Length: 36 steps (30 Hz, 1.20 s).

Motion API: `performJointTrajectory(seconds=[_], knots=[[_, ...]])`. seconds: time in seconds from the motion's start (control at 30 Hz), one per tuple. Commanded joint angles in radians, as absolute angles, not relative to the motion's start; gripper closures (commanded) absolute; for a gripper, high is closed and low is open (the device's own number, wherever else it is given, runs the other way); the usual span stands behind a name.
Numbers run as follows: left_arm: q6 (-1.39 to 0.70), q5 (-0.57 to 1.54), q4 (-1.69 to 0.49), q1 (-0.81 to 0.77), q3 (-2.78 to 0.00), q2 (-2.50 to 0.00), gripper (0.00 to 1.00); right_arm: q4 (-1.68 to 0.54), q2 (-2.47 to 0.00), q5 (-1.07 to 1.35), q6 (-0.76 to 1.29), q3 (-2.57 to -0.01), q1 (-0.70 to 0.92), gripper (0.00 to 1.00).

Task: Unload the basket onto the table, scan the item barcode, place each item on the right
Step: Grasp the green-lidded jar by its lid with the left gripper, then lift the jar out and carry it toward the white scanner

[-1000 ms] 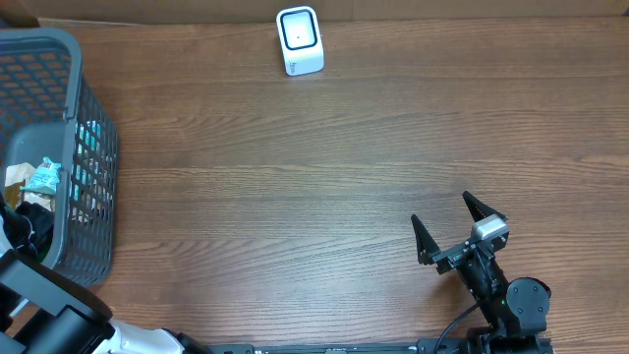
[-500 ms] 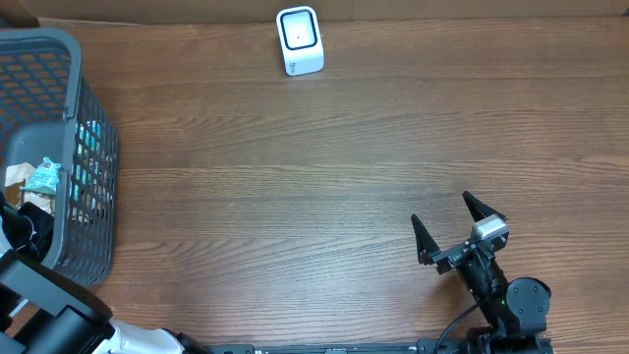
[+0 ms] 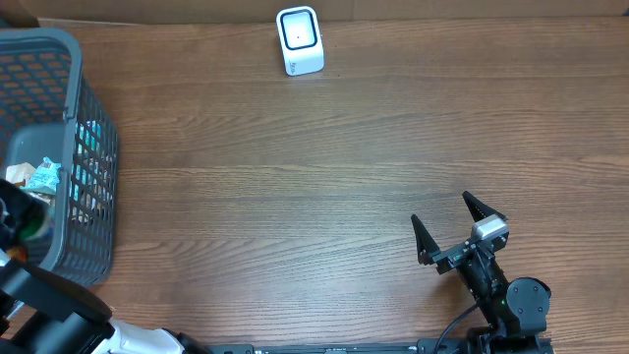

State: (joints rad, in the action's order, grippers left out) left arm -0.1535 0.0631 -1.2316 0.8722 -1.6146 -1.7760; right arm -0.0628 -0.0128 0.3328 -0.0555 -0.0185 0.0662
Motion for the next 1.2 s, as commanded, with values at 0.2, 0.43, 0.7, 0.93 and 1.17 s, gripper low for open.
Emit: performJointTrajectory(seconds=[0.2,0.43,0.7,0.93,1.17], knots=[[-0.158,0.352,-1.298,0.859,-1.922,-1.69,0.61,-0.057,-0.005,0.326,-0.052,-0.008,0.064,0.0],[-0.165,0.596,-1.297,0.8,-2.092,-1.584,0.64,-0.057,-0.005,0.326,-0.052,-0.008,0.064,0.0],[-0.159,0.595,-1.276,0.576,-2.136,-1.443,0.63,-0.057,-0.005,0.326,-0.052,-0.008,0.064,0.0],[-0.133,0.43,-1.376,0.263,-2.122,-1.439,0.61,-0.057,-0.005,0.326,-0.052,-0.008,0.064,0.0],[-0.126,0.238,-1.494,0.047,-2.096,-1.537,0.62,-0.057,-0.005,0.326,-0.052,-0.008,0.064,0.0]])
